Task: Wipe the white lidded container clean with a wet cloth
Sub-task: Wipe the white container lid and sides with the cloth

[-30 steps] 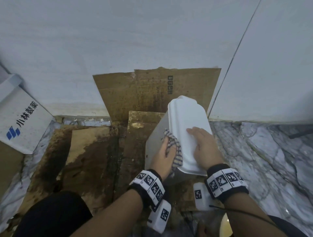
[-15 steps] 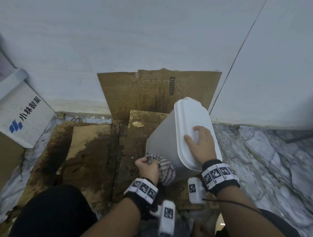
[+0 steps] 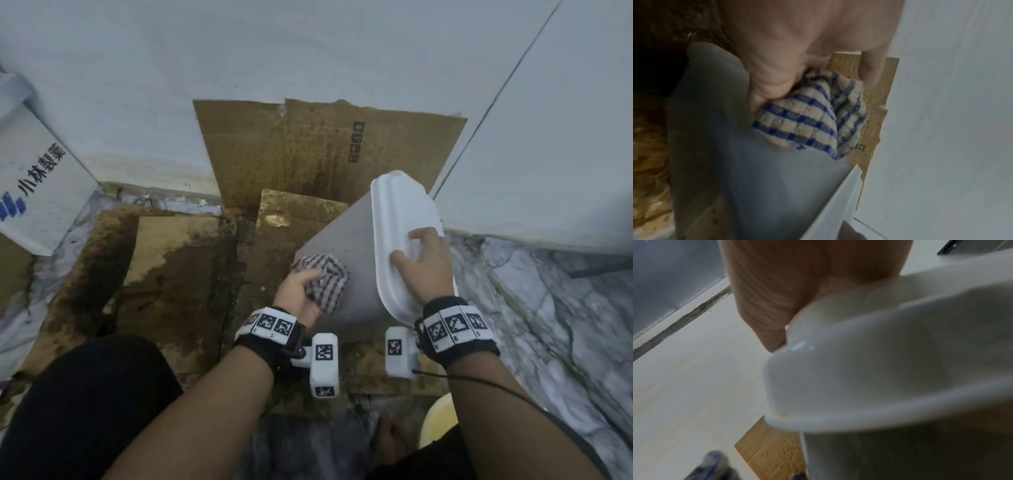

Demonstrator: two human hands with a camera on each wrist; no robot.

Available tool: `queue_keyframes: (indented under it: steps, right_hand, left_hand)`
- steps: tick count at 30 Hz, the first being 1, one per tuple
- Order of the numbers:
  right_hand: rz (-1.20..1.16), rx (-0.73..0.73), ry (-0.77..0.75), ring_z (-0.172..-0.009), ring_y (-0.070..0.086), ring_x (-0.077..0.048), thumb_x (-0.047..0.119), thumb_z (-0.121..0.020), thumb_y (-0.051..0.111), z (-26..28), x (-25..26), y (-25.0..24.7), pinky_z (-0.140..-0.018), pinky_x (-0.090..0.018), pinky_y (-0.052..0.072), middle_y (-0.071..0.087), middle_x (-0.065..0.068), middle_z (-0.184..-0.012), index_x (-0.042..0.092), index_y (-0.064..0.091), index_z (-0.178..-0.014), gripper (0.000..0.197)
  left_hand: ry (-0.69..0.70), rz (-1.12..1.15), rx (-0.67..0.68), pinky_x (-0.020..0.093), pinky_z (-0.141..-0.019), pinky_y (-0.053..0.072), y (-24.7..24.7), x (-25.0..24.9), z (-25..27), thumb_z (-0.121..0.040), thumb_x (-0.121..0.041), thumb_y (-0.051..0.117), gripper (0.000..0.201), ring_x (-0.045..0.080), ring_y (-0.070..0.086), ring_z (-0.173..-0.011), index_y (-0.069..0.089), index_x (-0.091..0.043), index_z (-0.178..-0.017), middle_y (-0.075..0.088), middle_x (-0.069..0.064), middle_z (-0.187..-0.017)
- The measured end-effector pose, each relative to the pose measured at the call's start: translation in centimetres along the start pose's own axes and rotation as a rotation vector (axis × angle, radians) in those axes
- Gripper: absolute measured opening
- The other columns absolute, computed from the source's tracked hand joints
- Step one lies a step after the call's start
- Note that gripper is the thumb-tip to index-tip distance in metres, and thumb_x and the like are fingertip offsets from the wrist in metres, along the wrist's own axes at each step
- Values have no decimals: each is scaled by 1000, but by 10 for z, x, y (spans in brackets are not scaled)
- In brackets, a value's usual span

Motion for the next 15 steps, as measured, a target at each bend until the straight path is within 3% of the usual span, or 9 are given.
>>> queue_keyframes:
  steps: [3,5,7,9,12,15]
  right_hand:
    - [-30,-30,12,-111,47,-28,43,-66,57,3,0,1,-97,-50,41,49,-3,-116,26,49,-110,48]
    - [-43,-45,10,-112,47,-27,44,-65,56,3,1,2,-97,-50,40,49,-3,-116,26,50,-109,48]
    - [-39,-62,3,-112,47,-27,43,-66,58,3,1,1,-98,-51,40,49,-3,-116,26,50,-109,47]
    - [-36,-67,7,-113,47,-26,42,-66,59,2,0,1,-99,-51,39,49,-1,-115,25,51,-109,47]
    - [-75,-77,21,-113,47,-26,43,-64,57,1,-4,0,-100,-52,38,49,-1,-116,26,50,-108,47]
    - [-78,-87,14,-112,46,-22,43,-65,57,1,-3,-1,-100,-50,38,51,-2,-117,25,50,-108,47]
  left_hand:
    - [243,-375,-9,44,-95,51,8,-19,-5,-74,12,60,63,29,65,-104,54,-9,-133,67,15,-116]
    - [324,-649,48,34,-98,49,24,-21,-1,-75,14,62,72,18,63,-107,47,-13,-140,65,4,-118]
    - [336,-778,143,30,-100,46,40,-13,1,-77,10,63,75,14,59,-113,42,-17,-143,59,-2,-124]
    - [302,-824,193,31,-104,43,51,-4,1,-83,4,58,68,17,54,-120,41,-20,-144,55,0,-130]
    - [266,-713,172,31,-102,45,50,1,-5,-93,-3,50,52,17,57,-115,47,-20,-141,57,2,-130]
    - [431,-813,127,34,-103,47,44,-6,-10,-92,-15,61,41,12,59,-115,57,-24,-132,62,-1,-129]
Point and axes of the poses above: each hand's wrist, its own z-axis away from the middle knuckle, its own y-axis out of the palm, x = y × z, the point moved 9 cm from there along -z, towards the middle knuckle
